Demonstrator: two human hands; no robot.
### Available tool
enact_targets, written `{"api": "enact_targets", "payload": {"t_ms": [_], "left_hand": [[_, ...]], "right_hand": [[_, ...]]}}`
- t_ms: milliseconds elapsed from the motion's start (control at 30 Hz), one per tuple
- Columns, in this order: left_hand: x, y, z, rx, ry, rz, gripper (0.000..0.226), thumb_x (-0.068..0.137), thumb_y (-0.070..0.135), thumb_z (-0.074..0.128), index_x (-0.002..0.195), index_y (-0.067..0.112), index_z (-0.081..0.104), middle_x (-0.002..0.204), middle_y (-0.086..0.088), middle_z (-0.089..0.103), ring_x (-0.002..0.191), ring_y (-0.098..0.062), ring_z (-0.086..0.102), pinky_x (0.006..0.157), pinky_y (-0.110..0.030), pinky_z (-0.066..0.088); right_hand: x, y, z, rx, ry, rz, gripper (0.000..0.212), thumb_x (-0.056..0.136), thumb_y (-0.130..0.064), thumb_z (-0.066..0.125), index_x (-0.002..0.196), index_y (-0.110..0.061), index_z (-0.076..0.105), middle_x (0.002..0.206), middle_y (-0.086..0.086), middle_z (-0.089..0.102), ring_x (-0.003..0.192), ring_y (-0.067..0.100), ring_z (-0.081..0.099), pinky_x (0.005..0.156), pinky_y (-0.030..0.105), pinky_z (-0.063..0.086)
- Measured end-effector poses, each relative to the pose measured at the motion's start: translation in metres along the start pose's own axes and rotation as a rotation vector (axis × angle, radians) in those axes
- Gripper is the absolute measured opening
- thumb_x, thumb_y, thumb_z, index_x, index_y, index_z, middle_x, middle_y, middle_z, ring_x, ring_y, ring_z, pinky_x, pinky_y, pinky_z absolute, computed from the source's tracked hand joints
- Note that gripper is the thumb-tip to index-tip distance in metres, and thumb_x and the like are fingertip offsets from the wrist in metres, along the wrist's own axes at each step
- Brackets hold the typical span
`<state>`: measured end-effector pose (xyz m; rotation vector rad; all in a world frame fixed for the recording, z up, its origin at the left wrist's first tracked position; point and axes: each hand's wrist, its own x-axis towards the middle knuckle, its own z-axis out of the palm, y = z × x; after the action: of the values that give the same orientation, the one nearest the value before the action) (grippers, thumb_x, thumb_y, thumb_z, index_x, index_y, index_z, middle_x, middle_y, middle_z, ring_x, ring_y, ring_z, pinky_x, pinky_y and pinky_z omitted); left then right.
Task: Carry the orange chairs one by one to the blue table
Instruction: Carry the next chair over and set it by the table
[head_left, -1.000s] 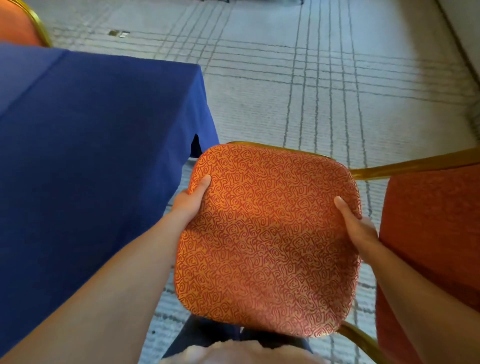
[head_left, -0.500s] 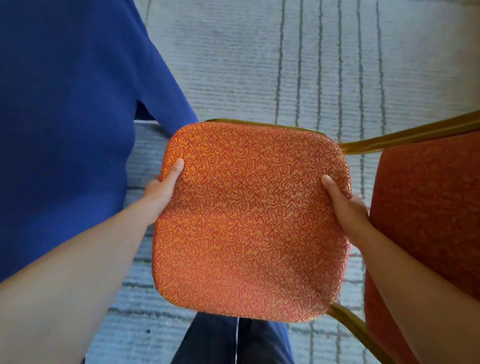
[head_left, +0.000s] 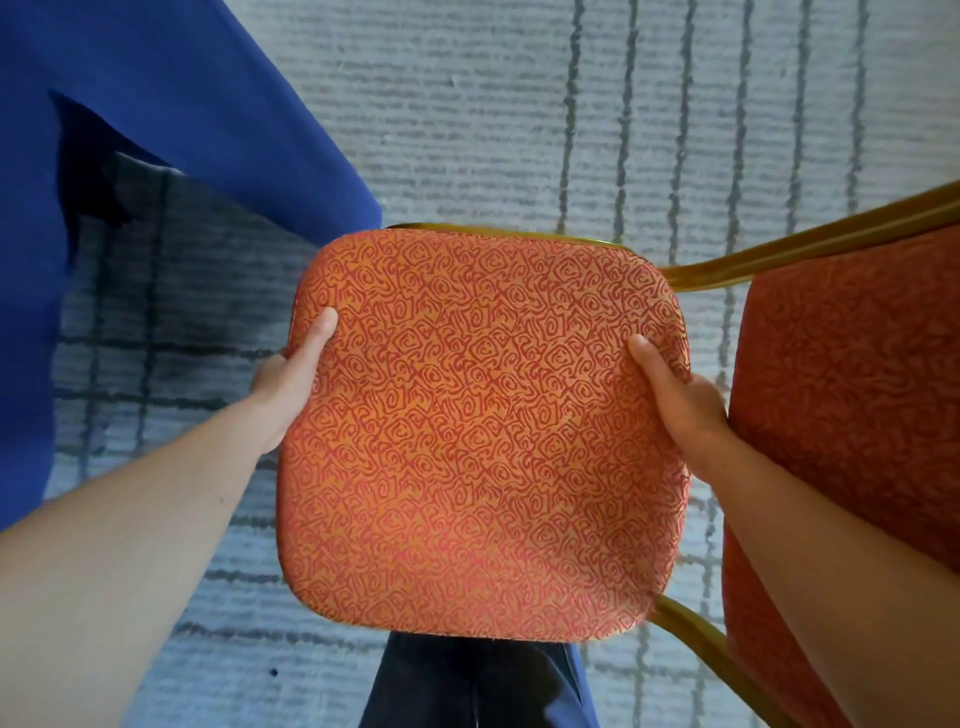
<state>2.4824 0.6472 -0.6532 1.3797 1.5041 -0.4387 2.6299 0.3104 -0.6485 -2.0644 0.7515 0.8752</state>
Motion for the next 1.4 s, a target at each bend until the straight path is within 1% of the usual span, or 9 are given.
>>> {"api": "enact_targets", "payload": {"t_ms": [267,500,733,900,933,1000,1067,1300,1400], "left_hand": [[0.024,-0.013,0.005,-0.016,0.036,-0.017,0.134,0.035,0.100,0.054,0.139,0.016,0.049,0.130,-0.009,0.060,0.113,-0.030,0.060,0.098,-0.051,0.048],[0.004,-0.002,0.018,0.018,0.220,0.111,0.107,0.061,0.082,0.052,0.139,0.010,0.045,0.138,-0.014,0.053,0.124,-0.033,0.053,0.105,-0.048,0.042],[-0.063,0.025,0.038,0.046,0.151,0.287,0.086,0.071,0.054,0.062,0.144,0.014,0.041,0.141,-0.010,0.052,0.128,-0.027,0.050,0.111,-0.041,0.037],[-0.148,0.048,0.035,0.043,0.040,0.354,0.056,0.091,0.029,0.060,0.137,0.001,0.046,0.090,-0.003,0.062,0.072,-0.013,0.057,0.065,-0.010,0.043],[-0.170,0.051,0.032,0.049,0.030,0.374,0.053,0.092,0.027,0.059,0.137,0.002,0.047,0.095,-0.003,0.064,0.079,-0.014,0.059,0.067,-0.008,0.041],[-0.213,0.056,0.024,0.058,0.004,0.409,0.053,0.091,0.030,0.060,0.139,0.009,0.047,0.129,-0.008,0.059,0.111,-0.022,0.057,0.089,-0.018,0.038],[-0.252,0.056,0.015,0.047,-0.017,0.437,0.053,0.091,0.030,0.060,0.138,0.011,0.048,0.135,-0.009,0.055,0.112,-0.022,0.055,0.093,-0.025,0.038],[-0.355,0.052,0.006,-0.021,-0.030,0.453,0.051,0.088,0.036,0.061,0.134,0.016,0.052,0.119,-0.008,0.061,0.105,-0.028,0.061,0.094,-0.039,0.050],[-0.385,0.056,0.016,-0.041,-0.004,0.507,0.033,0.080,0.047,0.056,0.098,0.022,0.067,0.090,-0.010,0.067,0.088,-0.033,0.064,0.081,-0.040,0.050]], "right_hand": [[0.011,0.005,0.008,-0.010,0.053,-0.002,0.072,0.079,-0.065,0.066,0.122,-0.008,0.061,0.110,0.006,0.063,0.107,0.025,0.060,0.086,0.028,0.042],[-0.013,-0.001,0.015,-0.182,0.134,-0.086,0.086,0.089,-0.051,0.061,0.155,-0.013,0.020,0.154,0.016,0.035,0.141,0.034,0.034,0.111,0.042,0.031],[-0.077,-0.022,-0.002,-0.247,0.098,-0.242,0.072,0.077,-0.043,0.071,0.138,-0.013,0.049,0.134,0.016,0.056,0.126,0.035,0.051,0.106,0.044,0.041],[-0.154,-0.045,-0.050,-0.244,0.096,-0.326,0.062,0.084,-0.028,0.070,0.139,-0.012,0.047,0.139,0.018,0.050,0.129,0.033,0.047,0.104,0.036,0.036],[-0.172,-0.048,-0.060,-0.236,0.093,-0.344,0.061,0.084,-0.028,0.070,0.139,-0.012,0.048,0.139,0.017,0.049,0.129,0.033,0.046,0.103,0.036,0.036],[-0.208,-0.052,-0.083,-0.234,0.082,-0.389,0.061,0.083,-0.030,0.070,0.137,-0.012,0.047,0.137,0.017,0.048,0.128,0.034,0.045,0.104,0.039,0.036],[-0.241,-0.057,-0.105,-0.232,0.060,-0.430,0.065,0.083,-0.031,0.069,0.141,-0.013,0.044,0.139,0.017,0.046,0.130,0.035,0.043,0.108,0.042,0.036],[-0.316,-0.076,-0.192,-0.281,0.021,-0.615,0.069,0.088,-0.028,0.067,0.147,-0.011,0.037,0.143,0.012,0.043,0.131,0.025,0.044,0.106,0.031,0.035],[-0.326,-0.092,-0.227,-0.390,0.007,-0.718,0.073,0.087,-0.030,0.068,0.149,-0.015,0.034,0.147,0.015,0.039,0.134,0.028,0.043,0.110,0.035,0.037]]}}
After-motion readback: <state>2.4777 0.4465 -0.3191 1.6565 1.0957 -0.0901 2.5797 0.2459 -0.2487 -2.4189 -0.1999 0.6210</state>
